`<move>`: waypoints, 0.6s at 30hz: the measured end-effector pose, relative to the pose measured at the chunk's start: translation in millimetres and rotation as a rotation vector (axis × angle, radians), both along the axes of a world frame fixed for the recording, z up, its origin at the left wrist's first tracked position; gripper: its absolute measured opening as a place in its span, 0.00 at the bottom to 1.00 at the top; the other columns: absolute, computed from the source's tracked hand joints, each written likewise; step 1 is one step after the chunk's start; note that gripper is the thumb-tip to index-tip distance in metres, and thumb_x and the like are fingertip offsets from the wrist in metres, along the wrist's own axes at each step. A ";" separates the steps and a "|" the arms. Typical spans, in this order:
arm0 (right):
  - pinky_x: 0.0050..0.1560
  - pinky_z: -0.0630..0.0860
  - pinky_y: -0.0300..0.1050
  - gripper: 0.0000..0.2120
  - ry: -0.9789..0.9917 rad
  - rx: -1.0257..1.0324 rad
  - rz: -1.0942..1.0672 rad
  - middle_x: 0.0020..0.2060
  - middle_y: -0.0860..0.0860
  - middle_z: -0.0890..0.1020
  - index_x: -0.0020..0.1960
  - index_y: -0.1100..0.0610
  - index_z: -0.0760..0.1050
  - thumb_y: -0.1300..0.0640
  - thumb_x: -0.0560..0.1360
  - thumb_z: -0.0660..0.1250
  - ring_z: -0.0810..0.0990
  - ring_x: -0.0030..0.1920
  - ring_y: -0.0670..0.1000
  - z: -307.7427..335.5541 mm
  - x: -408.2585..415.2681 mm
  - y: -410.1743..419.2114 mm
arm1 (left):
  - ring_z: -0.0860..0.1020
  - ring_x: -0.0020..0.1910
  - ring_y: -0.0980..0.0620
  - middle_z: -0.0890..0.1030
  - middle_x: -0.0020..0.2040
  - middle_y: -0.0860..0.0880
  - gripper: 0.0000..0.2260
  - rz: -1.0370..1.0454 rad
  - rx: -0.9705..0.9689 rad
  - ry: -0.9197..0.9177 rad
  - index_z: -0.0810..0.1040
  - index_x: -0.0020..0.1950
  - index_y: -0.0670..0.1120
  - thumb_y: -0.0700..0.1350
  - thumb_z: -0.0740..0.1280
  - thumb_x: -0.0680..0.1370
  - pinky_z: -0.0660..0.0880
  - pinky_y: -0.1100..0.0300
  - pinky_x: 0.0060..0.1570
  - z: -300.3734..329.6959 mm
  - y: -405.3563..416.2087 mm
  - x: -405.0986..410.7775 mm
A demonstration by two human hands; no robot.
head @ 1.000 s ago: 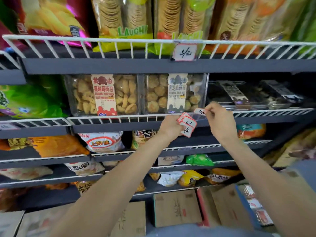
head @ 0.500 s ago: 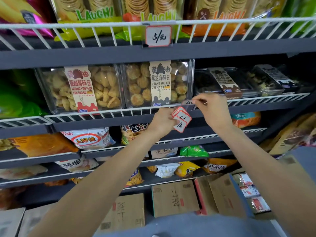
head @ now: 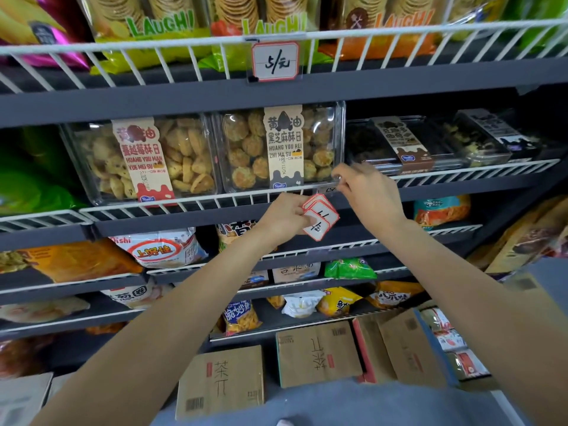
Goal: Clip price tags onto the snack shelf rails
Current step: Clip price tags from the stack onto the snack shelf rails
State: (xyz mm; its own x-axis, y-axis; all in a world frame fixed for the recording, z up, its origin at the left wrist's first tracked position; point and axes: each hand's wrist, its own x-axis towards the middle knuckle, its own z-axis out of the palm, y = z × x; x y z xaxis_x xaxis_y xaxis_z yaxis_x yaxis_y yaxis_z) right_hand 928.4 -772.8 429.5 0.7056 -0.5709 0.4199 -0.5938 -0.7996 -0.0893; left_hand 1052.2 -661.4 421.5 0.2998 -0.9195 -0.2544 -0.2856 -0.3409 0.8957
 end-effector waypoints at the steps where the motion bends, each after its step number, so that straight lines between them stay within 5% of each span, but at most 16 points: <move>1: 0.31 0.68 0.43 0.08 0.017 -0.041 0.015 0.38 0.55 0.80 0.47 0.59 0.78 0.66 0.69 0.71 0.78 0.42 0.57 -1.0 0.6 0.1 | 0.81 0.45 0.51 0.81 0.51 0.39 0.11 0.022 -0.001 0.096 0.77 0.58 0.38 0.31 0.63 0.77 0.79 0.62 0.46 1.1 0.8 0.2; 5: 0.24 0.71 0.40 0.15 0.061 -0.122 0.063 0.33 0.54 0.79 0.37 0.59 0.79 0.72 0.55 0.75 0.79 0.36 0.56 -10.3 -2.0 2.1 | 0.80 0.45 0.51 0.80 0.52 0.39 0.11 0.057 0.017 0.275 0.75 0.59 0.36 0.31 0.63 0.77 0.79 0.64 0.45 4.2 3.1 2.0; 12: 0.22 0.68 0.39 0.20 0.101 -0.211 0.042 0.40 0.55 0.80 0.44 0.61 0.81 0.74 0.53 0.74 0.80 0.40 0.57 -18.9 -8.9 8.3 | 0.78 0.50 0.48 0.79 0.57 0.36 0.13 0.065 0.050 0.299 0.74 0.61 0.35 0.30 0.62 0.77 0.75 0.56 0.56 8.1 2.2 3.0; 18: 0.24 0.67 0.38 0.18 0.061 -0.295 0.094 0.38 0.54 0.80 0.43 0.58 0.80 0.73 0.56 0.70 0.79 0.35 0.55 -21.3 -11.0 3.2 | 0.79 0.44 0.53 0.79 0.57 0.36 0.12 0.072 0.034 0.295 0.75 0.60 0.35 0.30 0.62 0.77 0.78 0.65 0.44 5.6 3.0 1.1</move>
